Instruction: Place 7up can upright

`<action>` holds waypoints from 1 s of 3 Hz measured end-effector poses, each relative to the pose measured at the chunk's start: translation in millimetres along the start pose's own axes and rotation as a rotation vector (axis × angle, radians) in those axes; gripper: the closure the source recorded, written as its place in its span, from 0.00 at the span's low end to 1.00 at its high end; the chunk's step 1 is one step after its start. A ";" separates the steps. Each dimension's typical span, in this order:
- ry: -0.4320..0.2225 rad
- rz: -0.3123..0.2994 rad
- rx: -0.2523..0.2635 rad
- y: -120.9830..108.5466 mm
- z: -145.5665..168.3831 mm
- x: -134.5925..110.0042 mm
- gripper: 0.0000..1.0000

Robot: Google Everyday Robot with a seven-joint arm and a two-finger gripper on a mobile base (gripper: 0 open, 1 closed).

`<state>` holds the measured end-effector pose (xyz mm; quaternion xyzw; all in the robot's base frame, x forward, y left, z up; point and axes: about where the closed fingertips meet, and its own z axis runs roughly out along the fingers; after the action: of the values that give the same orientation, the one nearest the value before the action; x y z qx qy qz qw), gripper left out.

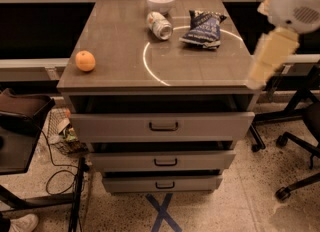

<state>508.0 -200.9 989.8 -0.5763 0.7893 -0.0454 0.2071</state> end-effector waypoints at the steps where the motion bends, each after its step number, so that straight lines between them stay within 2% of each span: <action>1: -0.064 0.097 0.050 -61.0 18.1 -27.5 0.00; 2: -0.075 0.236 0.111 -117.1 31.0 -51.1 0.00; 3: -0.064 0.404 0.150 -152.5 54.3 -66.0 0.00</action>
Offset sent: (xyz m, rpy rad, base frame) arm 0.2086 0.0190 0.0435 0.2228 -0.1213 -0.4975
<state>680.9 -181.2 1005.8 -0.3906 0.8761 -0.0430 0.2792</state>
